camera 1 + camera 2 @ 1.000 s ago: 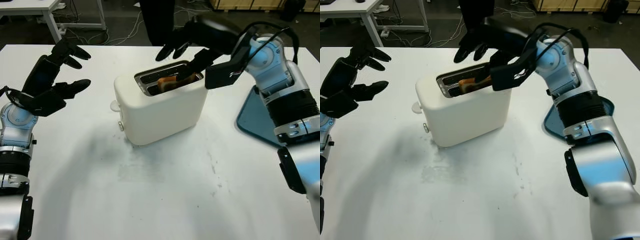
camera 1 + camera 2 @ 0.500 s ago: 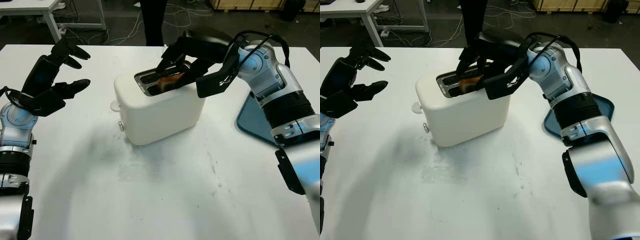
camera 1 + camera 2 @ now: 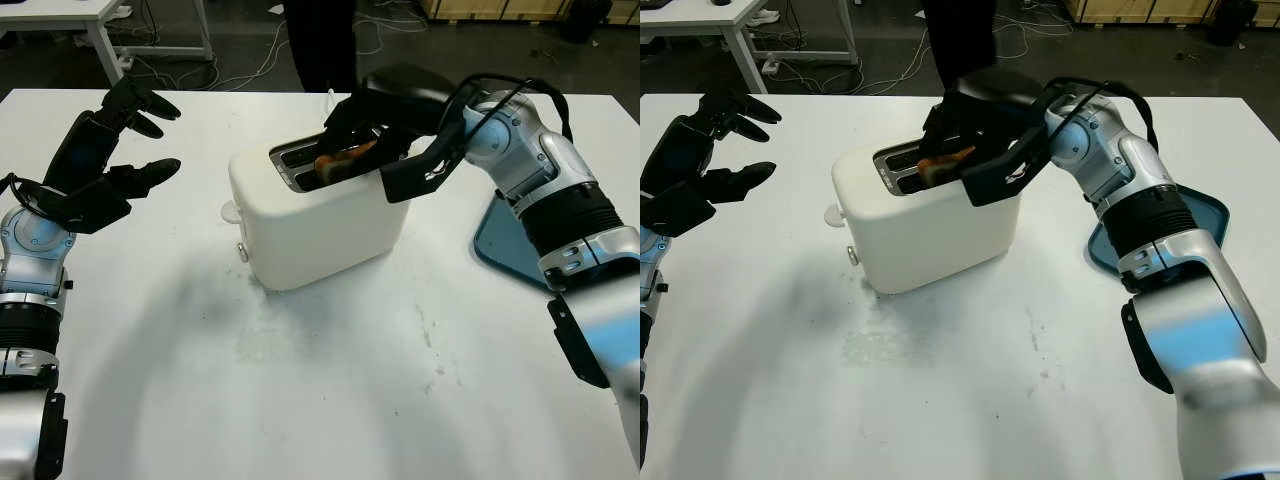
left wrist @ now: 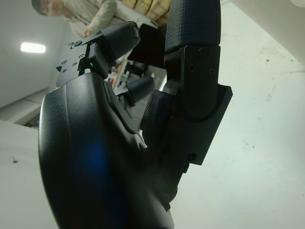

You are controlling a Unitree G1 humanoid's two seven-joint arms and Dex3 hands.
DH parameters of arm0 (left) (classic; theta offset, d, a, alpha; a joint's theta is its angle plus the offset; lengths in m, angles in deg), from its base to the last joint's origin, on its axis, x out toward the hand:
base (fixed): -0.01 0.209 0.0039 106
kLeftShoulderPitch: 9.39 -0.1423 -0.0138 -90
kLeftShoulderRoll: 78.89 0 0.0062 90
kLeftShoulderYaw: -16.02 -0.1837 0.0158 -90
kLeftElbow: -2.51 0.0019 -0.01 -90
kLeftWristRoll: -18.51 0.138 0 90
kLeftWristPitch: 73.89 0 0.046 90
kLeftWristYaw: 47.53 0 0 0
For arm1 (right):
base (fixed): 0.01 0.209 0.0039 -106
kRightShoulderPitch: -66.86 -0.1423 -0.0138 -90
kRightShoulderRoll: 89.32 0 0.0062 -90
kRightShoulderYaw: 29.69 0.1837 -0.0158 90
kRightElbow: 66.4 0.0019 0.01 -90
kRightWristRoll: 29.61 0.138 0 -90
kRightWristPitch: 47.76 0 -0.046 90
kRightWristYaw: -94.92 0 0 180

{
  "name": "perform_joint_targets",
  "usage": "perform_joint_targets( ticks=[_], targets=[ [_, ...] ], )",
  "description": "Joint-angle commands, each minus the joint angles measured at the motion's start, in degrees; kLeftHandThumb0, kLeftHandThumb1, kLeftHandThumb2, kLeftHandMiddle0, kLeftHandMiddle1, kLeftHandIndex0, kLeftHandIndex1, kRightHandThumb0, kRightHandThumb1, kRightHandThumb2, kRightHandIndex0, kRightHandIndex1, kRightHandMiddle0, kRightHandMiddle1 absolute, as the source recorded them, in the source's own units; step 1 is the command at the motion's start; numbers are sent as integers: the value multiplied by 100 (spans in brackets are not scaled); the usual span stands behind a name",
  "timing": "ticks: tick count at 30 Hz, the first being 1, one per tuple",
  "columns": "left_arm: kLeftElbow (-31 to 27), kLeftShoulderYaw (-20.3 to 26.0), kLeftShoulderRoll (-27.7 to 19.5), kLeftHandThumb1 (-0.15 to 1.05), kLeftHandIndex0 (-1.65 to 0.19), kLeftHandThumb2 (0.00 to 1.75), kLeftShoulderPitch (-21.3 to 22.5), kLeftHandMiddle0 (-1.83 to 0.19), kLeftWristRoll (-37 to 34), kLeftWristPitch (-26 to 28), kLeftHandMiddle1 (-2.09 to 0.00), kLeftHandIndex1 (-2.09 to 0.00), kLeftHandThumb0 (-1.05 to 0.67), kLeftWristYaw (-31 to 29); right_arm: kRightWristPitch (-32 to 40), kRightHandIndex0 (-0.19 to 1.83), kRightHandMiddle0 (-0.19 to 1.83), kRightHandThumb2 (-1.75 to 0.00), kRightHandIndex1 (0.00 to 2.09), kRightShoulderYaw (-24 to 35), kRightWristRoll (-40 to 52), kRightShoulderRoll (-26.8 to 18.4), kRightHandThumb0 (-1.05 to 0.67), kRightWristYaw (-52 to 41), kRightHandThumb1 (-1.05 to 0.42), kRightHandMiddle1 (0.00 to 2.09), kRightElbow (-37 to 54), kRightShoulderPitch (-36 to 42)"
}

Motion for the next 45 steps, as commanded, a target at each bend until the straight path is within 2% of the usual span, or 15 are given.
perform_joint_targets(
  ticks=[1, 3, 6, 8, 9, 11, 14, 17, 29, 33, 35, 37, 38, 41, 45],
  targets=[
    [65, 21, 16, 92, 0, 37, -7, 0, -47, -93, -153, -139, -105, -16, 18, 86, 107, -1, 76, -109, -104, -34, -31, -161, -70, 3, -25, 0],
    [13, 21, 13, 92, 0, 36, -20, 0, -45, -36, -153, -139, -105, -13, 48, 93, 112, -1, 73, -134, -99, -17, -32, -249, -71, 5, -38, 5],
    [-60, 3, -18, 92, 0, 38, -38, 0, 23, 3, -154, -140, -105, 20, -104, 96, 123, 0, 114, -191, -214, -31, -42, -98, -73, 26, -77, 31],
    [-58, -3, -31, 92, 0, 38, -35, 0, 48, 2, -154, -140, -105, 30, -311, 98, 100, -1, 148, -293, -436, -100, -53, 195, -78, 102, -67, 39],
    [-16, 0, -23, 92, 0, 38, -18, 0, 24, -27, -154, -140, -105, 9, -398, 100, 95, -1, 156, -357, -568, -143, -57, 353, -81, 118, -45, 37],
    [49, 0, -14, 92, 0, 38, 8, 0, 20, -83, -154, -139, -105, 14, -534, 108, 99, -13, 162, -451, -785, -208, -60, 662, -90, 119, -10, 42],
    [39, -5, -11, 92, 0, 39, 8, 0, 45, -72, -154, -139, -105, 44, -730, 110, 91, -33, 173, -527, -1078, -271, -57, 1233, -92, 156, -30, 33],
    [74, 8, 13, 92, 0, 38, 24, 0, -30, -93, -154, -139, -105, -11, -836, 110, 84, -39, 174, -490, -1206, -303, -53, 1744, -92, 173, -121, -31],
    [101, -6, 2, 92, 0, 38, 46, 0, 14, -111, -153, -139, -105, 0, -887, 104, 77, -48, 175, -238, -1501, -503, -51, 3441, -92, 175, -719, -706],
    [133, 7, 23, 92, 0, 39, 66, 0, -40, -133, -154, -139, -105, -33, -917, 101, 71, -53, 175, -103, -1219, -487, -56, 3177, -92, 174, -933, -819],
    [133, 11, 29, 92, 0, 36, 66, 0, -50, -127, -154, -140, -105, -36, -812, 93, 71, -55, 172, -29, -1020, -513, -59, 2616, -92, 134, -819, -849],
    [101, 8, 23, 92, 0, 37, 54, 0, -32, -81, -154, -140, -105, -25, -699, 94, 79, -52, 145, 90, -709, -506, -58, 2012, -92, 91, -702, -842],
    [86, 7, 20, 92, 0, 36, 48, 0, -22, -63, -154, -140, -105, -17, -661, 95, 81, -50, 135, 175, -517, -481, -56, 1745, -92, 85, -666, -822],
    [81, 6, 18, 92, 0, 37, 41, 0, -1, -80, -154, -141, -105, 10, -799, 93, 74, -40, 133, 341, -195, -443, -47, 1530, -92, 94, -653, -748],
    [125, 10, 10, 92, 0, 38, 43, 0, -1, -136, -154, -140, -105, 11, -866, 88, 65, -35, 157, 402, -308, -480, -42, 1923, -92, 113, -604, -688]
  ],
)
